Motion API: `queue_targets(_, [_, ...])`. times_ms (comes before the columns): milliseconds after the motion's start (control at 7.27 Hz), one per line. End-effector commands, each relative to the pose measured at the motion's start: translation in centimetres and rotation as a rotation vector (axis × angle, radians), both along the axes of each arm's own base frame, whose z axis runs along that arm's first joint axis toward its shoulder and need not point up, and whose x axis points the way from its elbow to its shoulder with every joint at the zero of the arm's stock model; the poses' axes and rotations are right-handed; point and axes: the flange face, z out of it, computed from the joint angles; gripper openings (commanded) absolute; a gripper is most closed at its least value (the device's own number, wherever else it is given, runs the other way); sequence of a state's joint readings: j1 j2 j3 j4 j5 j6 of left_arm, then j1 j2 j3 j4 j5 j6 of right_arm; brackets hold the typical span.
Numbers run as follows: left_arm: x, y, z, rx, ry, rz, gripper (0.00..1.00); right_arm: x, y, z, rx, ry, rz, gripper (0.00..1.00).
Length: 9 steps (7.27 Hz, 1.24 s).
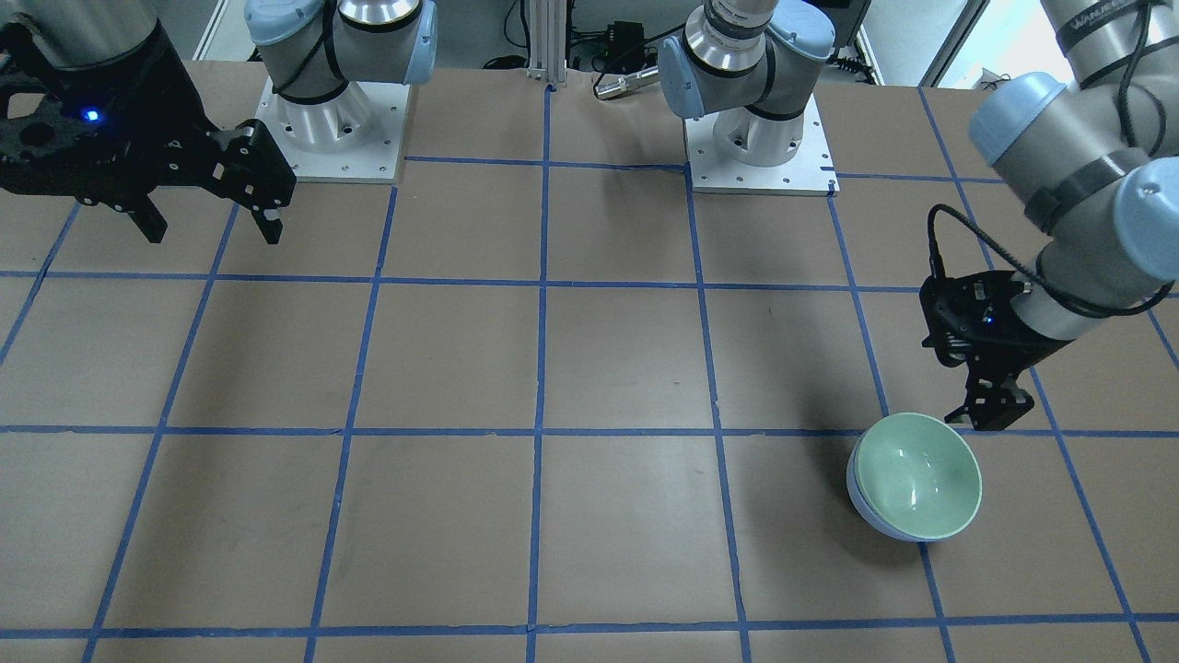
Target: Stack green bowl on blue bowl
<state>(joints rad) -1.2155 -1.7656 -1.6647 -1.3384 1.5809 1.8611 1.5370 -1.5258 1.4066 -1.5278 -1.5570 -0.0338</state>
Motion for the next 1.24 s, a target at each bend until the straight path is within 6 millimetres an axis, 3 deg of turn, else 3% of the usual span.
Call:
queue_targets(0, [-2.1, 3.8, 10.3, 0.034, -0.005, 0.246, 1.0, 0.0, 0.0, -0.1, 0.001, -0.002, 0.0, 1.0])
queue_targets(138, [-2.9, 4.9, 11.9, 0.046, -0.008, 0.36, 1.0, 0.0, 0.0, 0.0, -0.001, 0.0, 0.0, 1.0])
queue_targets(275, [-5.2, 5.5, 13.6, 0.015, 0.026, 0.494, 1.0, 0.0, 0.0, -0.1, 0.001, -0.002, 0.0, 1.0])
queue_targets(412, [-8.4, 5.6, 14.6, 0.006, 0.05, 0.765, 1.0, 0.0, 0.0, 0.0, -0.001, -0.001, 0.0, 1.0])
queue_targets(688, [-15.8, 6.4, 16.0, -0.011, 0.029, 0.904, 1.0, 0.0, 0.0, 0.0, -0.001, -0.001, 0.0, 1.0])
queue_targets(962, [-18.1, 5.5, 15.5, -0.018, 0.035, 1.34, 1.0, 0.0, 0.0, 0.0, -0.001, -0.001, 0.0, 1.0])
queue_targets(1100, [-18.9, 4.9, 15.5, -0.044, 0.06, 1.477, 1.0, 0.0, 0.0, -0.1, 0.001, 0.0, 0.0, 1.0])
